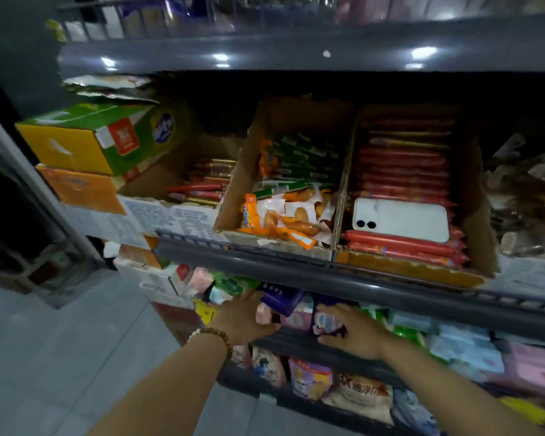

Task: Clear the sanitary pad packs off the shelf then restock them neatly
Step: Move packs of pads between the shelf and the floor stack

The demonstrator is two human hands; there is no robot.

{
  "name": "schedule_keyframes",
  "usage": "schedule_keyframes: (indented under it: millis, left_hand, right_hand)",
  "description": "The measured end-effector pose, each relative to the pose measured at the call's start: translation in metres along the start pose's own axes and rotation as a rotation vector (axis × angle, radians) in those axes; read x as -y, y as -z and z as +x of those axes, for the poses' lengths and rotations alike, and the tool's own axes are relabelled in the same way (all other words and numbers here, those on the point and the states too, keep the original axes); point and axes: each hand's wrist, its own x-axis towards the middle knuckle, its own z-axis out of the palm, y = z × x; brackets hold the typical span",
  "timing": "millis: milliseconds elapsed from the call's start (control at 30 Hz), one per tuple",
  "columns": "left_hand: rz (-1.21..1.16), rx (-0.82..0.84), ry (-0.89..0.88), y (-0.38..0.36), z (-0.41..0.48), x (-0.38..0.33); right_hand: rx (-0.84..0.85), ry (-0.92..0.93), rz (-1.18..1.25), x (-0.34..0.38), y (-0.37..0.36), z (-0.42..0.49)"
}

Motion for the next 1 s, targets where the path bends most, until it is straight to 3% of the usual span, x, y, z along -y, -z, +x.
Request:
schedule_keyframes:
  millis: [167,300,467,667,767,1000]
  left_hand:
    - [0.175,-0.031,-0.336,-0.056,0.071,0.022]
    - [0.248,-0.107,-0.543,-0.097,0.122,0.016]
    - [0.247,-0.466,-0.758,-0.136,0.174,-0.007]
    - [0.338,-0.805,-0.812,-0.152,0.205,-0.012]
    - [0.322,-0.9,-0.795,-0.15,0.207,-0.017]
    - [0.236,-0.862,-0.711,-0.142,0.2,-0.019]
  right_hand:
    - [-0.157,-0.147,0.029,-0.033,-0.051,0.045]
    - [-0.358,-0.124,0.042,-0.059,-0.071,0.074]
    - [-0.582,0.035,-0.024,-0.102,-0.094,0.092]
    - [-0.711,0.158,-0.2,-0.149,-0.113,0.096]
    - [-0.726,0.226,-0.234,-0.154,-0.115,0.1]
    - [-0.704,0.286,-0.266,-0.161,-0.107,0.098]
